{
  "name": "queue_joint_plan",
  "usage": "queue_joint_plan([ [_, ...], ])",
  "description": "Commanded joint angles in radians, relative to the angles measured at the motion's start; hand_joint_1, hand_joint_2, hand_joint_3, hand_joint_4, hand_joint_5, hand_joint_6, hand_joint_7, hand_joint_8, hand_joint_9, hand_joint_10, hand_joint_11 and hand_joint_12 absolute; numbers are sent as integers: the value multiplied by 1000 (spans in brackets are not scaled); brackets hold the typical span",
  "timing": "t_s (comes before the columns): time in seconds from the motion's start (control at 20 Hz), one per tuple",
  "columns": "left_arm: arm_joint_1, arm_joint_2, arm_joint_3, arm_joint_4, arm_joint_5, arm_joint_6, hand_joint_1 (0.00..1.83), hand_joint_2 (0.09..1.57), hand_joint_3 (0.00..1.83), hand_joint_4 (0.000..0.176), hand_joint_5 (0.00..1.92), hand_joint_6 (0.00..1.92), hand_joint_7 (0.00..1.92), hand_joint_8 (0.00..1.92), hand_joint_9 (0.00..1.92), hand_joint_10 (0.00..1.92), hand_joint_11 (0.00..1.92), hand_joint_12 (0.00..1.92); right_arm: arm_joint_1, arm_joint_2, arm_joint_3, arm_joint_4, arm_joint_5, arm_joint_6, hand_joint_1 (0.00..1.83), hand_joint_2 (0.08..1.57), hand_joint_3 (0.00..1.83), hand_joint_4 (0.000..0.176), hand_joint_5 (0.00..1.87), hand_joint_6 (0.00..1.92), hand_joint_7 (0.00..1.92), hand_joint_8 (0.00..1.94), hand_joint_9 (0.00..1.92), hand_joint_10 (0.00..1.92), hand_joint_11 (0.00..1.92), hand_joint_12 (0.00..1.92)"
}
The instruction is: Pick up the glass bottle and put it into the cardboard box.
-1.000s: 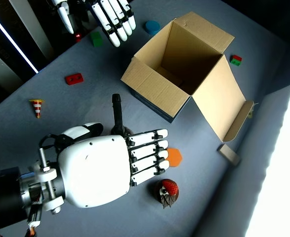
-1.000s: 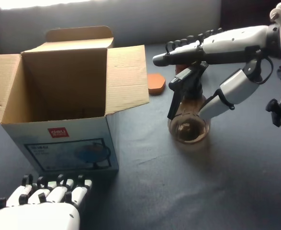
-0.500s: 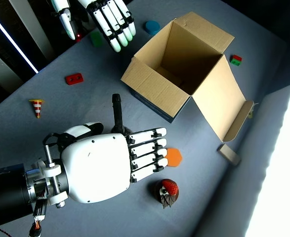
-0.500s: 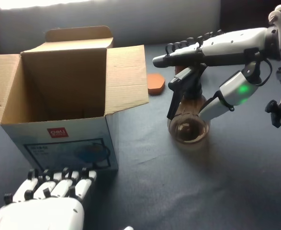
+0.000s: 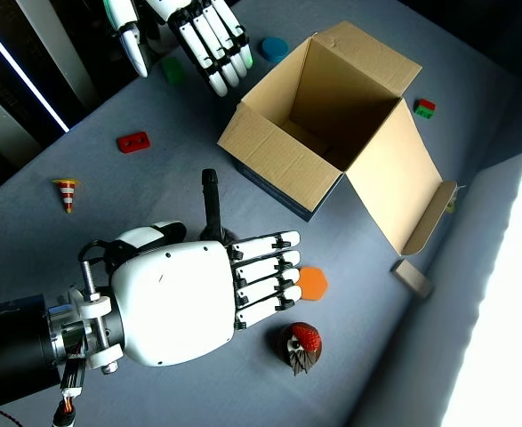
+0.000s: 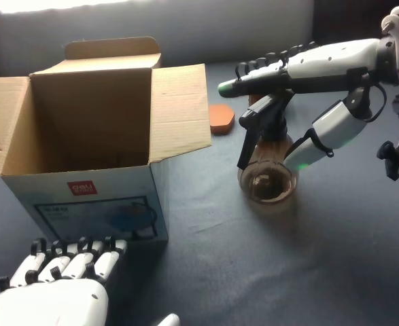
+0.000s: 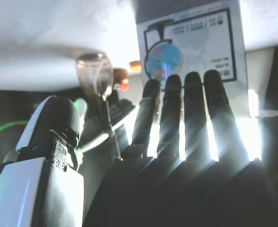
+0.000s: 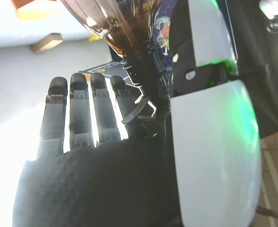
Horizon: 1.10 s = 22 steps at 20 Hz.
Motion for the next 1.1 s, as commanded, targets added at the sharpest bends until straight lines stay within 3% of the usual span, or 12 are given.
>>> queue_joint_plan([
  [0.0, -1, 0, 8, 93, -60, -7, 113, 1228, 3, 21, 150, 3, 156, 1, 149, 1, 0, 477, 4, 4, 2, 55, 19, 0, 1061, 966, 0, 0, 307, 141, 402, 62, 254, 94, 0, 437],
  [0.05, -1, 1, 14, 93, -50, -10, 113, 1229, 3, 21, 151, 3, 156, 1, 149, 1, 0, 478, 5, 4, 2, 55, 19, 0, 1082, 983, 0, 0, 404, 204, 538, 100, 381, 160, 0, 848],
  [0.1, -1, 2, 20, 96, -40, -13, 113, 1230, 4, 21, 150, 3, 156, 1, 149, 1, 0, 478, 5, 4, 2, 55, 21, 0, 1116, 1001, 4, 0, 465, 401, 693, 140, 476, 380, 0, 1261],
  [0.2, -2, 4, 27, 100, -32, -14, 113, 1231, 4, 21, 150, 3, 156, 1, 149, 1, 0, 478, 5, 4, 1, 55, 23, -1, 1129, 1045, 16, 0, 517, 712, 838, 203, 528, 799, 52, 1629],
  [0.25, -2, 5, 29, 100, -29, -14, 113, 1231, 4, 21, 150, 3, 156, 1, 149, 1, 0, 478, 5, 4, 1, 55, 24, -3, 1114, 1085, 26, 0, 540, 805, 888, 243, 590, 930, 164, 1675],
  [0.3, -2, 5, 32, 100, -28, -14, 113, 1231, 4, 21, 150, 3, 156, 1, 150, 1, 0, 478, 6, 4, 1, 55, 24, -5, 1173, 1181, 11, 0, 648, 1339, 927, 874, 694, 1051, 299, 1746],
  [0.35, -4, 7, 36, 101, -22, -14, 113, 1231, 4, 21, 150, 2, 156, 1, 151, 1, 0, 478, 9, 6, 1, 55, 29, -7, 1192, 1184, 0, 0, 727, 1389, 961, 984, 788, 1121, 431, 1751],
  [0.4, -4, 8, 38, 104, -18, -14, 113, 1231, 4, 21, 150, 2, 160, 3, 155, 3, 0, 478, 10, 7, 1, 55, 33, -9, 1207, 1170, 0, 0, 769, 1353, 1011, 966, 862, 1144, 560, 1704],
  [0.5, -8, 16, 46, 109, 6, -14, 113, 1232, 3, 21, 150, 2, 172, 7, 161, 6, 0, 481, 17, 12, 1, 56, 45, -13, 1354, 1159, 1, 0, 734, 1355, 1029, 967, 814, 1301, 653, 1662],
  [0.7, -8, 23, 58, 116, 21, -15, 103, 1234, 3, 21, 151, 2, 175, 4, 163, 4, 0, 504, 37, 36, -9, 62, 63, -41, 1357, 1167, 1, 0, 718, 1363, 1017, 1008, 784, 1332, 589, 1665],
  [0.85, -8, 27, 70, 124, 34, -24, 102, 1234, 2, 21, 154, 2, 176, 2, 165, 3, 0, 536, 79, 95, -41, 98, 78, -141, 1357, 1165, 0, 0, 742, 1369, 1017, 977, 783, 1331, 580, 1664],
  [1.05, -3, 27, 73, 127, 37, -28, 102, 1234, 2, 21, 158, 4, 178, 2, 167, 4, 0, 538, 130, 133, -44, 98, 89, -137, 1357, 1165, 0, 0, 744, 1377, 1014, 970, 784, 1329, 578, 1663],
])
